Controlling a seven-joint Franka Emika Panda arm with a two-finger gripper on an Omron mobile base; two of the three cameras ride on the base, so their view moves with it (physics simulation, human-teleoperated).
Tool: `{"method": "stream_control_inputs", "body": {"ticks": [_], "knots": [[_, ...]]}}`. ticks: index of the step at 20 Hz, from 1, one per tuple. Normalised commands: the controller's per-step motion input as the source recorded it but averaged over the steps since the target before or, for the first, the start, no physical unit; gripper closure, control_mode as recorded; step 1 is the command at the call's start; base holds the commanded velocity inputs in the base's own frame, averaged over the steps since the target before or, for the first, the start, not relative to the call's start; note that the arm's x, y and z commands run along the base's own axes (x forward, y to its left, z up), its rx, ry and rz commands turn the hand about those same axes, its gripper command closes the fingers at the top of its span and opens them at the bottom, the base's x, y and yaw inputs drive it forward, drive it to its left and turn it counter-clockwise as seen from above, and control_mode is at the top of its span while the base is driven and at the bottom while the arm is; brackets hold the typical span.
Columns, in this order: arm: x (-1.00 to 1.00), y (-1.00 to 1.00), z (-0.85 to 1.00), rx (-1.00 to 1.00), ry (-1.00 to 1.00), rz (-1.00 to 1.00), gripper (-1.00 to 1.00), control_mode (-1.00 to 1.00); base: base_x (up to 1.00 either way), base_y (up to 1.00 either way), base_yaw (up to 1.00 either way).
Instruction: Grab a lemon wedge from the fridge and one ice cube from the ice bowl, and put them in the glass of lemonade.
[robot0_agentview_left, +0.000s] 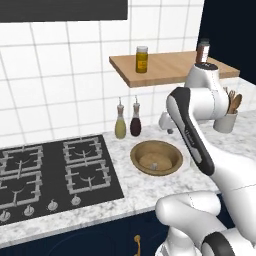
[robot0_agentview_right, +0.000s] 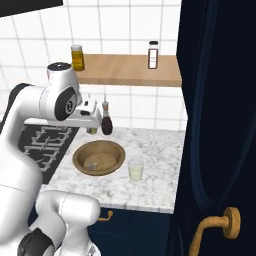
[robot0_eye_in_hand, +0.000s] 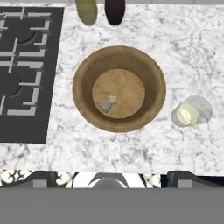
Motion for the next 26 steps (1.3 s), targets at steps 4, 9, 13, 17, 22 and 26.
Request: {"method": "stream_control_inputs", "body": {"ticks": [4, 9, 13, 17, 22, 26], "knots": [[0.00, 0.00, -0.02, 0.00, 0.00, 0.00, -1.00, -1.00, 0.00, 0.00, 0.00], [0.00, 0.04, -0.53, -0.01, 0.01, 0.00, -1.00, -1.00, 0.00, 0.00, 0.00], [0.00, 0.17, -0.62, -0.01, 0.06, -0.07, -1.00, -1.00, 0.00, 0.00, 0.00], [0.00, 0.04, -0.41, 0.08, 0.15, -0.19, -1.00, -1.00, 0.00, 0.00, 0.00], [0.06, 0.00, -0.42, 0.06, 0.10, -0.32, -1.00, -1.00, 0.00, 0.00, 0.00], [0.21, 0.02, -0.36, 0.02, 0.11, -0.23, -1.00, -1.00, 0.00, 0.00, 0.00]]}}
